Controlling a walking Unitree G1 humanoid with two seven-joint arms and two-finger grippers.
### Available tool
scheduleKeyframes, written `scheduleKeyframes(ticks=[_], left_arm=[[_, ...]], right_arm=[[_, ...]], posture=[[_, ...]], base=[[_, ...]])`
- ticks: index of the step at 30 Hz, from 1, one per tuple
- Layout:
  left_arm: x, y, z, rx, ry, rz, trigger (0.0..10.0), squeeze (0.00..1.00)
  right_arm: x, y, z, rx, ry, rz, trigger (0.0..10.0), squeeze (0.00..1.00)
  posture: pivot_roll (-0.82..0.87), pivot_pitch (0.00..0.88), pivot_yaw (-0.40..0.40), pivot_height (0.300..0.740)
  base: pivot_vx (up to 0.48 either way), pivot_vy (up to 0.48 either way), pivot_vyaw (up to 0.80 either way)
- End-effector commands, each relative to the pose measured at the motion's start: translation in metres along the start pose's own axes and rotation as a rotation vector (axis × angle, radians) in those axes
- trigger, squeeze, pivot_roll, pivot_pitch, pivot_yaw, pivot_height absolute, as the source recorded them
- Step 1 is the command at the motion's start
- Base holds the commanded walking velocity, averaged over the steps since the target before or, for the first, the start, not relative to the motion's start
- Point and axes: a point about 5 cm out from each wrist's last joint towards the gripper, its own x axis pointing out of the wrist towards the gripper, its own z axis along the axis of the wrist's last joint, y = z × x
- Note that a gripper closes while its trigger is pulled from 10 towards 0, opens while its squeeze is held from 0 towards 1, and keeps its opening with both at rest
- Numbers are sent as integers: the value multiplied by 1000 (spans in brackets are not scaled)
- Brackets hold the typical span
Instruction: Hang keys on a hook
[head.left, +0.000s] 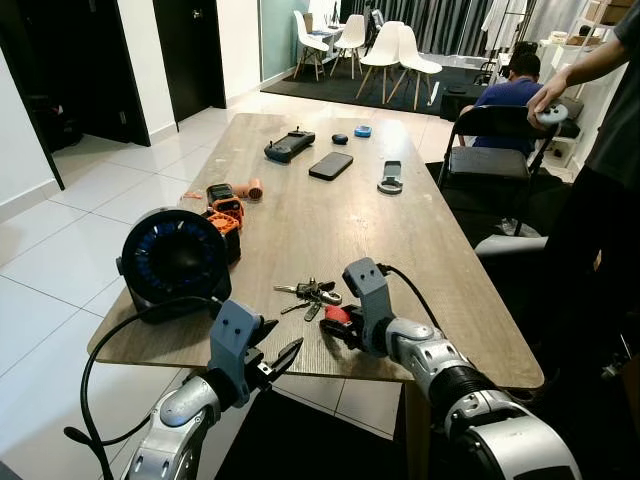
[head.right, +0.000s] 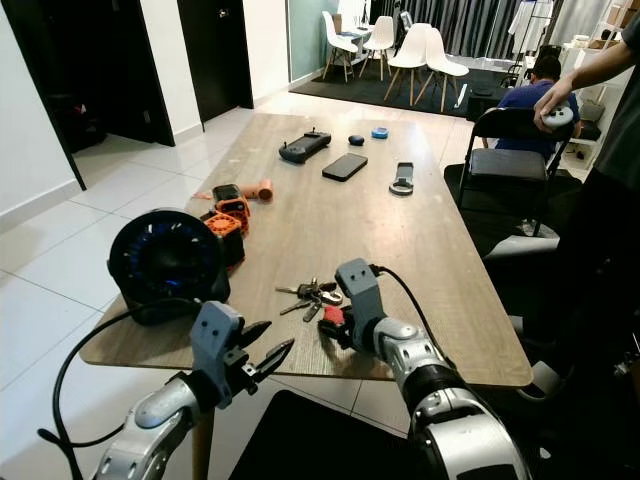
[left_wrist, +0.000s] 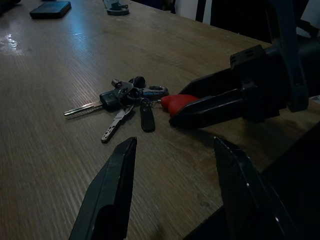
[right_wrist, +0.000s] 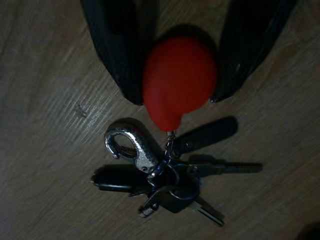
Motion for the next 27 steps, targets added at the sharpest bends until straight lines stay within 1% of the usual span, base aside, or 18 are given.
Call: scheduleKeyframes(ticks=[1, 3, 11, 12, 14, 15, 16, 17, 18, 19, 21, 25, 26, 27], left_arm=[[0, -5, -3, -24, 3, -8, 10000, 0], [0, -5, -2, -18, -5, 3, 10000, 0], [1, -3, -1, -23, -14, 22, 10000, 0], [1, -4, -1, -22, -15, 22, 10000, 0], [1, -4, -1, -22, -15, 22, 10000, 0], [1, -4, -1, -22, -15, 22, 10000, 0], [1, -4, -1, -22, -15, 22, 10000, 0], [2, -4, -1, -22, -15, 22, 10000, 0], [2, -4, -1, -22, -15, 22, 10000, 0], [2, -4, -1, -22, -15, 22, 10000, 0], [2, -4, -1, -19, -13, 21, 10000, 0], [2, -4, -1, -18, -13, 22, 10000, 0], [2, -3, -1, -18, -13, 23, 10000, 0], [3, -3, -1, -18, -14, 23, 10000, 0]], right_arm=[[-2, 6, -49, 27, 201, 11, 10000, 0], [-3, 5, -51, 0, 214, 7, 10000, 0], [-5, 3, -52, -5, 213, -2, 10000, 0], [-5, 2, -52, 2, 212, -4, 2980, 0], [-5, 2, -52, 7, 211, -6, 2980, 0], [-5, 2, -53, 11, 211, -6, 0, 0], [-5, 2, -53, 11, 211, -6, 0, 0], [-5, 2, -53, 7, 214, -4, 2980, 0], [-5, 2, -53, 7, 214, -4, 2980, 0], [-6, 2, -54, -7, 220, -6, 10000, 0], [-6, 2, -55, -17, 225, -9, 10000, 0], [-6, 2, -54, -8, 221, -8, 10000, 0], [-6, 2, -54, -1, 217, -7, 8118, 0], [-6, 2, -54, 5, 214, -6, 8118, 0]], posture=[[58, 181, -17, 740], [59, 180, -17, 740], [58, 179, -16, 740], [58, 178, -16, 740], [58, 178, -16, 740], [58, 178, -16, 740], [58, 178, -16, 740], [58, 177, -16, 740], [58, 177, -16, 740], [58, 177, -14, 740], [58, 177, -14, 740], [59, 177, -14, 740], [59, 176, -14, 740], [59, 176, -14, 740]], base=[[0, 0, 0], [0, 0, 0], [0, 0, 0], [0, 0, 0], [0, 0, 0], [0, 0, 0], [0, 0, 0], [0, 0, 0], [0, 0, 0], [0, 0, 0], [0, 0, 0], [0, 0, 0], [0, 0, 0], [0, 0, 0]])
